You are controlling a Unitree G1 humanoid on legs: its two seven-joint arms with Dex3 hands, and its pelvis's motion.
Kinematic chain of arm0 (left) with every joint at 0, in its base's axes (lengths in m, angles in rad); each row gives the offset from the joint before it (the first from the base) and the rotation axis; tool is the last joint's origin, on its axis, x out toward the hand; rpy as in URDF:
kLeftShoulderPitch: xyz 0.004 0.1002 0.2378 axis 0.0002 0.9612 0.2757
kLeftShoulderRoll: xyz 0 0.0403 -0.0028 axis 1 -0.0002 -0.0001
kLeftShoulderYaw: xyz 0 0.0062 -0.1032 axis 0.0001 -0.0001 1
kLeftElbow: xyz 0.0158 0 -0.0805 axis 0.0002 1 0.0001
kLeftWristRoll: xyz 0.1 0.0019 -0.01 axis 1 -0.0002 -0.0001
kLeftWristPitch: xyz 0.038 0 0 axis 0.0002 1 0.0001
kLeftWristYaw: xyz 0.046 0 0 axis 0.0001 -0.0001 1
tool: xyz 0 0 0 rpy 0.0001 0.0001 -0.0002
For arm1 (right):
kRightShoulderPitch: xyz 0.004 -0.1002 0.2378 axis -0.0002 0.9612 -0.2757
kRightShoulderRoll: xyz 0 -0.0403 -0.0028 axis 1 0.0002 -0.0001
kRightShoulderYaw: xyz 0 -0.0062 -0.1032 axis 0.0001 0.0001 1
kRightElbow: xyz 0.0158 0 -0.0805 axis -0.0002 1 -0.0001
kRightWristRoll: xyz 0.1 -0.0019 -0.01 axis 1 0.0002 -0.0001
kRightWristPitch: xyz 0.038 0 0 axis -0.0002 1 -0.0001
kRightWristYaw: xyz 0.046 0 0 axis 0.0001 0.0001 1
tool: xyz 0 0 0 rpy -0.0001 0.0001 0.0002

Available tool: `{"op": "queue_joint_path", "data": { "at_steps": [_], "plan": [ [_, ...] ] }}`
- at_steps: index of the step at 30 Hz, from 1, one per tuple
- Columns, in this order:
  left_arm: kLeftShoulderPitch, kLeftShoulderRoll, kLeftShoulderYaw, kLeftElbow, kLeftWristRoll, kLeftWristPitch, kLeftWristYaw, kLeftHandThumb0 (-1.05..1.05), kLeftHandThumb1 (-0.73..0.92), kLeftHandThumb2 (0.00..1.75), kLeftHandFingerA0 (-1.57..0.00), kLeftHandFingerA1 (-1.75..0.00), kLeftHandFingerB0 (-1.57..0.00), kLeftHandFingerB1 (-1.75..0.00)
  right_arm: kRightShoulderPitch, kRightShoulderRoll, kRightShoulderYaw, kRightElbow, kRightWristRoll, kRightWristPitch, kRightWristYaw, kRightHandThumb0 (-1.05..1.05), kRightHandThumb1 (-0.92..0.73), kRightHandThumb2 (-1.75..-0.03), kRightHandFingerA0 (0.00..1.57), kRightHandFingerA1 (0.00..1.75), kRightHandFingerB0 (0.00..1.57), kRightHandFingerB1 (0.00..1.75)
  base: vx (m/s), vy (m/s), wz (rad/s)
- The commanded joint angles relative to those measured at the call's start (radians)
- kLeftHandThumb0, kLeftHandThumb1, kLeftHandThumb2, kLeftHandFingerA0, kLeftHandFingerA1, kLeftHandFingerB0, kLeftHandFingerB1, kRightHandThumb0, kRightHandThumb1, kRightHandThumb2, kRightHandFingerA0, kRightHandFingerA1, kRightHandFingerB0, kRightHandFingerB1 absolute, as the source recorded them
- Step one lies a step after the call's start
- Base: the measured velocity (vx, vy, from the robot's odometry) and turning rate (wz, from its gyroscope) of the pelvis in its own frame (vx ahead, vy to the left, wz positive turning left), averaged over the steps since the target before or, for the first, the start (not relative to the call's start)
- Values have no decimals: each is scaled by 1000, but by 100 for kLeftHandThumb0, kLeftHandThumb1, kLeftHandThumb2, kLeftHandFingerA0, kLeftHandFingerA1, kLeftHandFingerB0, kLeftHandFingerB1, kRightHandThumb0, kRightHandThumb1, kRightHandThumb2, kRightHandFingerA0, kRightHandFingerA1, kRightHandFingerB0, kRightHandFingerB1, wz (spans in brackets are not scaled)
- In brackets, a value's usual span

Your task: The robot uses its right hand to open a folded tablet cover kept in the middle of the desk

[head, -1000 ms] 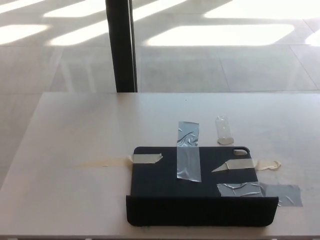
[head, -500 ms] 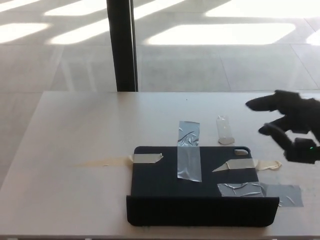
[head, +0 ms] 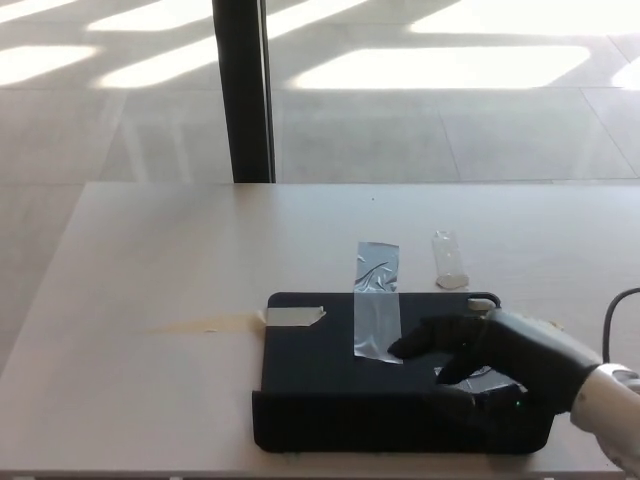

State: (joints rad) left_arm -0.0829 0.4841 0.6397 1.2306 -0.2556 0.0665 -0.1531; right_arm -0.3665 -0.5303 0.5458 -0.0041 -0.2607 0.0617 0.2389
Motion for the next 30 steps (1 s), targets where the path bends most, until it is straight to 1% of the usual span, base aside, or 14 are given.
{"op": "queue_joint_path", "data": {
  "at_steps": [1,3,4,10,11,12,13,22,23,24,25,26,29,30],
  "plan": [
    [-13,52,-3,4,-23,4,-14,-87,90,68,-61,-77,-45,-60,-69,-63,197,88,-386,-122,27,-93,-75,-117,54,71,37,52,0,0,0],
    [-13,49,-5,7,-21,4,-10,-86,91,68,-59,-75,-45,-59,-57,-82,231,75,-454,-126,3,-98,-80,-120,55,69,38,53,0,0,0],
    [-12,49,-7,8,-19,2,-10,-86,91,68,-61,-75,-45,-59,-30,-105,268,-17,-559,-64,46,-94,-92,-74,59,82,36,42,0,0,0],
    [-9,54,-5,0,-20,9,-3,-86,90,68,-59,-74,-46,-60,47,-114,333,-202,-852,95,142,-94,-92,-77,66,88,38,44,0,0,0],
    [-10,53,-6,5,-19,4,-8,-83,71,118,-59,-77,-38,-63,72,-113,326,-226,-887,129,137,-93,-92,-76,64,78,39,46,0,0,0],
    [-10,53,-6,8,-19,1,-11,-83,71,118,-59,-77,-38,-63,82,-113,322,-233,-897,141,133,-93,-92,-76,64,78,39,46,0,0,0],
    [-14,51,-3,11,-21,2,-9,-86,89,67,-58,-74,-45,-59,86,-120,323,-236,-922,149,140,-93,-92,-75,63,75,37,49,0,0,0],
    [-28,63,0,-4,-26,15,-8,-87,88,67,-59,-75,-46,-61,175,-91,333,-168,-926,277,73,-98,-92,-81,61,76,41,50,0,0,0],
    [-28,63,-2,-5,-24,13,-9,-89,88,67,-62,-76,-47,-61,195,-84,317,-173,-907,299,56,-90,-77,-120,62,79,37,56,0,0,0],
    [-28,63,-4,-6,-23,13,-10,-89,88,67,-62,-76,-47,-61,205,-81,310,-176,-903,309,49,-90,-77,-120,62,79,37,56,0,0,0],
    [-29,63,-2,-4,-25,10,-15,-89,88,67,-60,-76,-46,-61,221,-76,299,-178,-899,321,21,-97,-92,-83,68,84,45,49,0,0,0],
    [-31,62,-2,-1,-25,8,-15,-90,88,67,-61,-76,-46,-60,244,-67,283,-192,-886,340,6,-101,-92,-81,72,100,45,49,0,0,0],
    [-39,63,-5,1,-22,3,-15,-88,89,67,-60,-75,-46,-60,339,-31,219,-289,-835,397,-36,-100,-92,-79,71,113,32,44,0,0,0],
    [-38,62,-4,1,-23,0,-16,-88,88,67,-62,-76,-46,-60,407,-16,197,-350,-830,428,-47,-93,-76,-125,60,111,30,51,0,0,0]
  ]
}}
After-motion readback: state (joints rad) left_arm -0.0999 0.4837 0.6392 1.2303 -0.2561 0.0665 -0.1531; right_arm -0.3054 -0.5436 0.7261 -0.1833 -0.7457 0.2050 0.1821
